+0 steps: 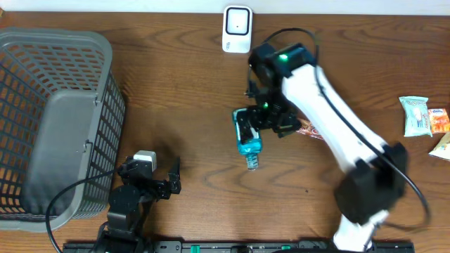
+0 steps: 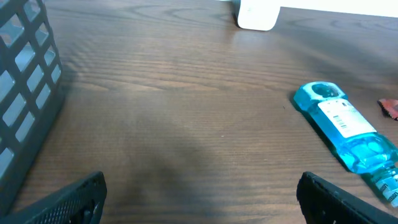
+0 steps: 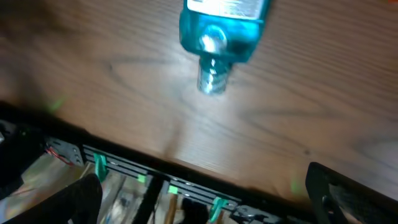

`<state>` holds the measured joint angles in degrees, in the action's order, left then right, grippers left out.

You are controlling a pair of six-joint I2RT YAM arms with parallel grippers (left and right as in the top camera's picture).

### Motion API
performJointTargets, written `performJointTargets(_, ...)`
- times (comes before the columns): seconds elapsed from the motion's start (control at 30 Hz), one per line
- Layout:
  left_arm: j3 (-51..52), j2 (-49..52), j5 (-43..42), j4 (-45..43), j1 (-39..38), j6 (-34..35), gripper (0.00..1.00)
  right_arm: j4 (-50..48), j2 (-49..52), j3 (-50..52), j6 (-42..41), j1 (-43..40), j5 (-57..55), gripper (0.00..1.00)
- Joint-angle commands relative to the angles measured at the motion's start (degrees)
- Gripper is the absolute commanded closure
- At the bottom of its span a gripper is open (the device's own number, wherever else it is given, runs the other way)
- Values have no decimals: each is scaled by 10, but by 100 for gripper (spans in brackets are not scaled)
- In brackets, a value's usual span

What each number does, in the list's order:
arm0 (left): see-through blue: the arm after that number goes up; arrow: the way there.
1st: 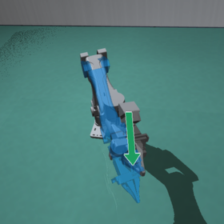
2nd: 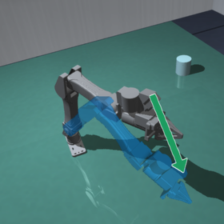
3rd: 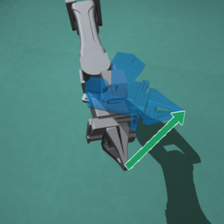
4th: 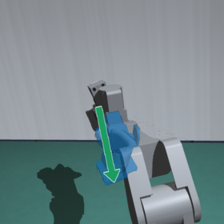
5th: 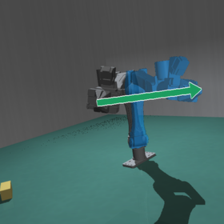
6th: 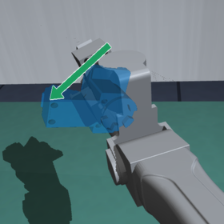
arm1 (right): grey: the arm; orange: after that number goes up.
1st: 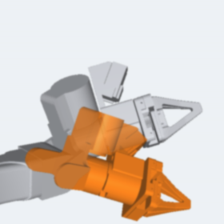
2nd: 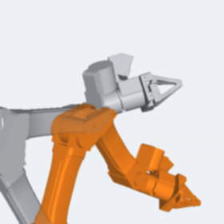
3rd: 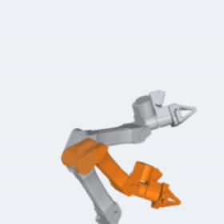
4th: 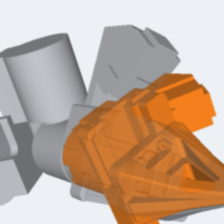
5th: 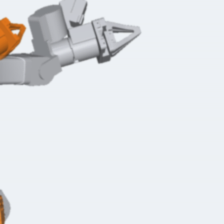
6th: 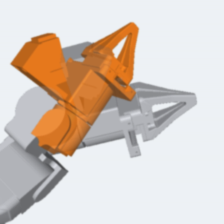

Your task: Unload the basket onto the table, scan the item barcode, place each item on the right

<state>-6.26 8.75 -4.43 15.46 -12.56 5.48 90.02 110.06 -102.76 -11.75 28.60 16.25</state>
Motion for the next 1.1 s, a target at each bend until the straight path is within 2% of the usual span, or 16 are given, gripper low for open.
performJointTargets(0.0,13,1,-7,5,-2,-9,2,-35,-135,54,-15,0,-42,1)
performJointTargets(0.1,13,1,-7,5,-2,-9,2,-134,-227,161,-50,0,-50,1)
performJointTargets(0.23,13,1,-7,5,-2,-9,2,-339,-324,360,-110,0,-50,1)
performJointTargets(0.3,13,1,-7,5,-2,-9,2,-456,-334,460,-149,0,-40,1)
performJointTargets(0.43,13,1,-7,5,-2,-9,2,-581,-296,542,-185,-3,-28,1)
performJointTargets(0.6,13,1,-7,5,-2,-9,2,-634,-213,550,-187,-3,-20,1)
performJointTargets(0.83,13,1,-7,5,-2,-9,2,-708,-97,550,-196,-14,73,1)
performJointTargets(1.07,13,1,-7,5,-2,-9,2,-739,-28,550,-217,-23,88,6)
